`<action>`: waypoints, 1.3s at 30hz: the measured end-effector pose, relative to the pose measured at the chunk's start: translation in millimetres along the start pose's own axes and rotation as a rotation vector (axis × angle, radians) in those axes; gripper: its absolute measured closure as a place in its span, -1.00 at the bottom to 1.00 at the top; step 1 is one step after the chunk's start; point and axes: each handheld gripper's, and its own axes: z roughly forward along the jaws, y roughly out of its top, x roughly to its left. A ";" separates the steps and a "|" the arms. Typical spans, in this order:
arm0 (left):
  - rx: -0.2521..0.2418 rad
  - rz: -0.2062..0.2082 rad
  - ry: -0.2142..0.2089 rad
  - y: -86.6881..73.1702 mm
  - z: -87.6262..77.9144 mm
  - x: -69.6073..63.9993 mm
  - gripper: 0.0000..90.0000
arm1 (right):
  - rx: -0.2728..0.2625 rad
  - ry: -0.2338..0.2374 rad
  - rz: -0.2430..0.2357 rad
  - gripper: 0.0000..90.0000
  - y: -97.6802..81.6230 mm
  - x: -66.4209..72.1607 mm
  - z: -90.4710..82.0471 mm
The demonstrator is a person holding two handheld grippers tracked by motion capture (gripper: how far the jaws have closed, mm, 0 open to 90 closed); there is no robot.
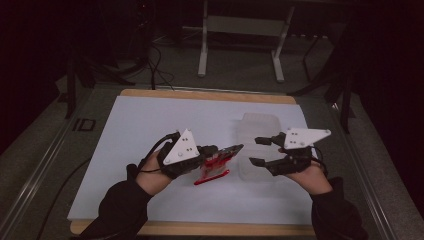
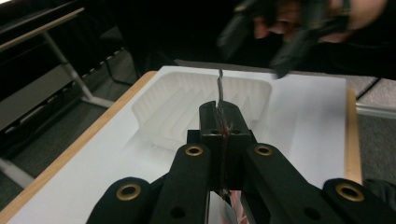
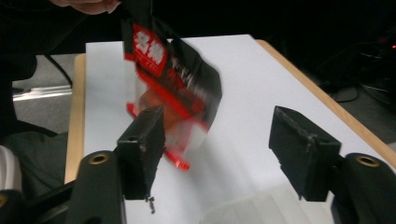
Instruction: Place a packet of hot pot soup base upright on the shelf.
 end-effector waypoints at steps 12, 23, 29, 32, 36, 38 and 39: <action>-0.026 -0.007 -0.026 1.2 0.4 -6.5 1.00 | 0.158 0.245 -0.081 0.32 24.5 -7.7 43.2; -0.007 -0.026 -0.043 -7.6 4.5 -5.6 1.00 | 0.260 0.305 -0.154 1.00 25.3 -2.4 55.3; -0.024 -0.049 -0.079 -12.7 3.4 -3.1 1.00 | 0.282 0.330 -0.172 1.00 26.8 -0.7 55.8; -0.032 -0.041 -0.090 -12.3 1.7 -3.0 0.98 | 0.285 0.335 -0.177 1.00 29.2 -1.1 54.7; -0.061 -0.052 -0.096 -7.7 -3.9 -3.0 0.66 | 0.282 0.325 -0.191 1.00 34.3 -2.4 52.9; -0.077 -0.053 -0.093 -6.5 -7.5 -2.6 0.41 | 0.276 0.312 -0.195 1.00 37.2 -4.5 51.5; -0.080 -0.053 -0.091 -6.5 -8.6 -2.3 0.23 | 0.269 0.311 -0.200 1.00 38.8 -5.8 50.0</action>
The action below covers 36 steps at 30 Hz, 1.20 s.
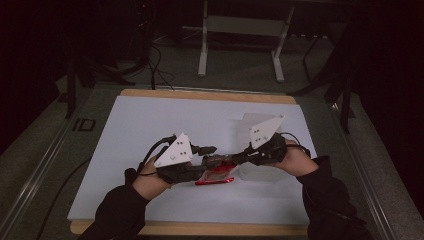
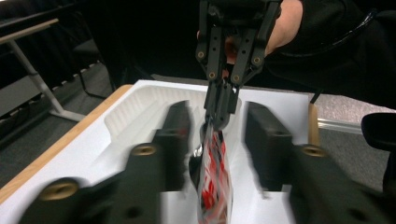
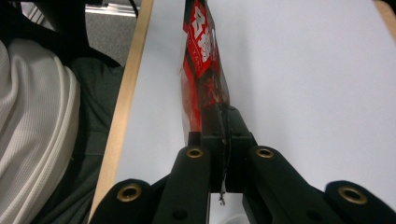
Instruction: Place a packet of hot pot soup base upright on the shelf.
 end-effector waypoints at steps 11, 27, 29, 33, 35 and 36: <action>-0.053 -0.142 0.023 -29.1 -14.7 12.8 -0.70 | -0.045 -0.110 -0.041 1.00 5.8 -12.6 -36.9; -0.009 -0.197 0.010 -128.8 -3.7 6.9 -0.96 | -0.022 -0.262 -0.049 1.00 -7.6 -21.9 -102.5; -0.033 -0.184 0.026 -135.8 -5.7 7.0 -0.96 | -0.017 -0.274 -0.038 1.00 -12.4 -23.1 -110.2; -0.049 -0.202 0.033 -147.7 -7.7 8.0 -0.96 | -0.005 -0.288 -0.034 1.00 -24.0 -23.5 -121.5; -0.049 -0.213 0.031 -152.9 -6.9 7.7 -0.96 | 0.000 -0.293 -0.036 1.00 -30.4 -23.1 -124.1; -0.050 -0.217 0.028 -155.5 -6.1 7.1 -0.96 | 0.001 -0.295 -0.030 1.00 -33.8 -23.0 -124.9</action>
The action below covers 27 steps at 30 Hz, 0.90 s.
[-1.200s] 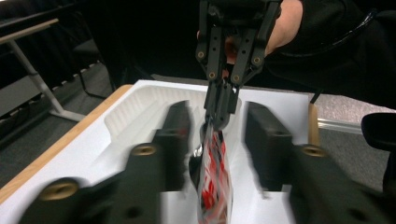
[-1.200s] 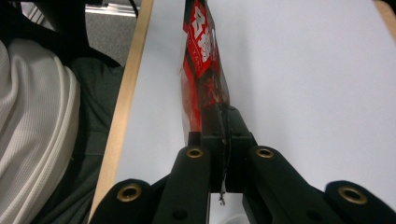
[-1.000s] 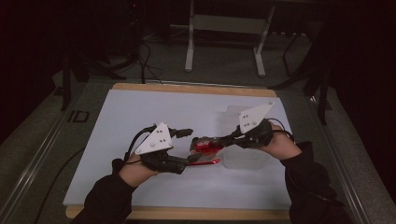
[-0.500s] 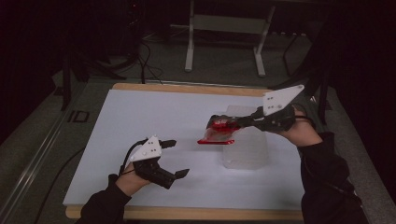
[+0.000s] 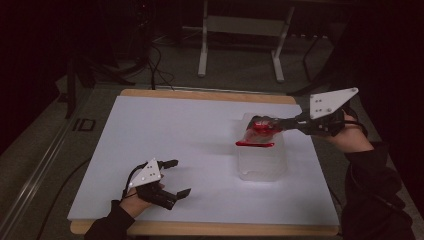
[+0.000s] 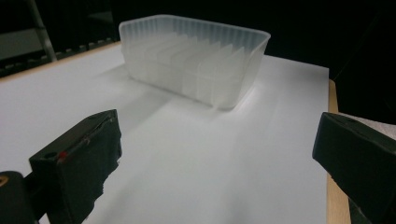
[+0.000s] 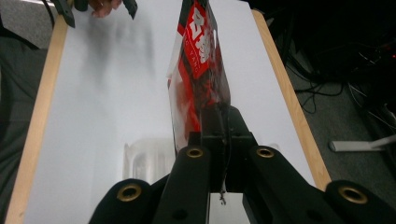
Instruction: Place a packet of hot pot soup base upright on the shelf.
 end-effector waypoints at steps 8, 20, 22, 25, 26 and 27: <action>0.029 0.012 -0.011 -6.1 4.0 0.5 -0.96 | 0.017 0.017 0.030 1.00 -28.9 2.5 7.1; 0.026 -0.008 -0.007 -8.3 2.9 3.4 -0.96 | 0.038 0.042 0.051 1.00 -65.7 5.2 29.0; 0.036 -0.015 -0.014 -8.4 4.1 3.3 -0.96 | 0.055 0.048 0.067 1.00 -69.1 4.5 32.4; 0.037 -0.015 -0.019 -8.6 5.0 3.1 -0.96 | 0.069 0.053 0.067 1.00 -72.3 5.8 37.3; 0.033 -0.018 -0.021 -8.7 5.1 3.1 -0.96 | 0.078 0.054 0.066 1.00 -74.0 6.3 40.0; 0.031 -0.017 -0.021 -8.8 5.2 3.1 -0.96 | 0.081 0.061 0.068 1.00 -75.1 6.4 41.8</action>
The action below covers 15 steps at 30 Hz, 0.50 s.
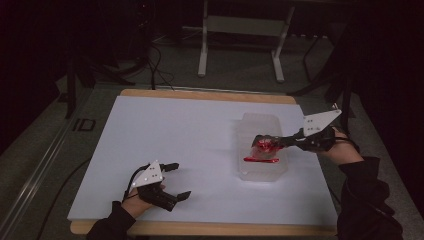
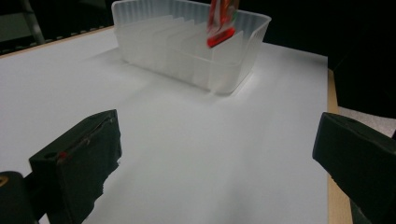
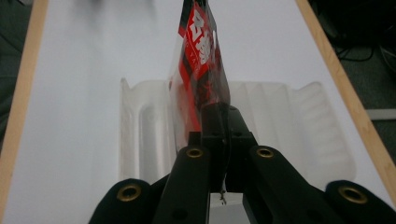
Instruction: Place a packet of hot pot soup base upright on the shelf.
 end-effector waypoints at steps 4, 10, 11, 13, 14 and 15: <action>0.007 0.006 0.007 -0.1 0.1 -0.6 -0.96 | 0.012 0.029 0.005 1.00 -4.9 -0.1 8.9; 0.006 0.022 0.009 -1.4 1.9 -2.7 -0.96 | 0.032 0.065 0.014 1.00 -11.3 -1.4 24.2; 0.007 0.024 0.008 -1.7 2.1 -2.9 -0.96 | 0.031 0.070 0.021 1.00 -12.7 -2.3 26.6; 0.014 0.027 0.007 -2.0 2.8 -3.5 -0.96 | 0.033 0.077 0.027 1.00 -15.1 -2.8 30.9; 0.014 0.028 0.006 -2.1 3.0 -3.9 -0.96 | 0.036 0.083 0.028 1.00 -16.5 -3.2 33.5; 0.014 0.028 0.005 -2.0 3.1 -4.0 -0.96 | 0.042 0.085 0.029 1.00 -17.9 -3.1 36.1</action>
